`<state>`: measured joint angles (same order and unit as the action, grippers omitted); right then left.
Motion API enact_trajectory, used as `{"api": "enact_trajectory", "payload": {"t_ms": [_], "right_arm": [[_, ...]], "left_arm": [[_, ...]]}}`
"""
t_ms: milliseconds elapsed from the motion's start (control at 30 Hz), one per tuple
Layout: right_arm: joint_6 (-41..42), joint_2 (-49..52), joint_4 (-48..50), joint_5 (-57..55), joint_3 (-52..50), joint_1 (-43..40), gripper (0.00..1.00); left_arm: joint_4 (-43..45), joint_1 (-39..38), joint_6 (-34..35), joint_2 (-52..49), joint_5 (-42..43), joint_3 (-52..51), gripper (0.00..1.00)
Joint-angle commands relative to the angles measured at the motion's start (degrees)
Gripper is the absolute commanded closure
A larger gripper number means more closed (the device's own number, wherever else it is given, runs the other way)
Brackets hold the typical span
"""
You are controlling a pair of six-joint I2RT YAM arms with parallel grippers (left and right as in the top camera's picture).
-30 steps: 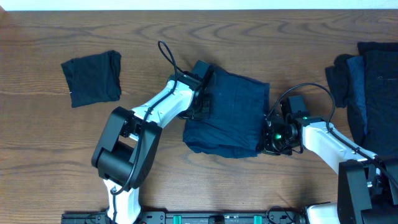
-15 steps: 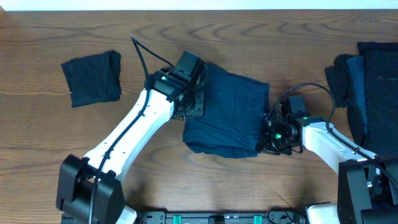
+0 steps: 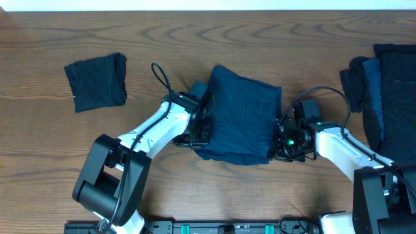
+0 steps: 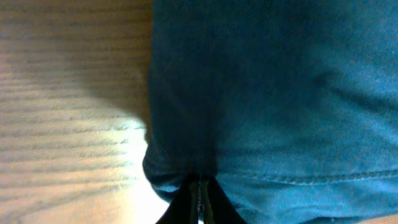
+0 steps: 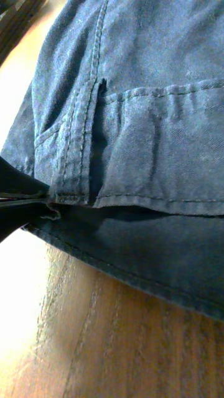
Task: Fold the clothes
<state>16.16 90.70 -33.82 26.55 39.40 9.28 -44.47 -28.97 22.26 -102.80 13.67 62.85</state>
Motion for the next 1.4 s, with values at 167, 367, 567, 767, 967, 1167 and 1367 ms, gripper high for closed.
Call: {"api": "enact_trajectory", "payload": {"t_ms": [167,367,567,767,967,1167,1367], "right_arm": [[-2.1,-1.38,-4.28,5.2,3.41,-0.79,0.99],[-4.85,-6.64,-11.89,5.84,14.64,-5.07,0.97],[-4.9,-10.78,-14.4,-4.26,20.83,-10.05,0.68],[-4.9,-11.52,-16.87,-13.7,20.5,-11.89,0.01],[-4.9,-11.52,-16.98,-13.68,20.48,-11.89,0.01],[-4.9,-11.52,-16.96,-13.68,20.48,-11.89,0.01],[-4.9,-11.52,-16.98,-13.68,20.48,-11.89,0.01]], "left_arm": [[2.8,0.02,-2.1,-0.07,1.33,-0.68,0.94],[2.54,0.02,-2.1,3.8,1.81,-0.33,0.94],[2.69,0.04,-2.08,13.77,2.32,0.13,0.9],[4.07,0.04,-4.74,18.99,-4.98,0.11,0.2],[6.03,0.02,-10.14,15.76,-4.98,0.11,0.02],[8.28,0.02,-13.4,10.73,-4.94,0.11,0.02],[7.96,0.02,-9.49,5.99,-1.92,0.11,0.07]]}}
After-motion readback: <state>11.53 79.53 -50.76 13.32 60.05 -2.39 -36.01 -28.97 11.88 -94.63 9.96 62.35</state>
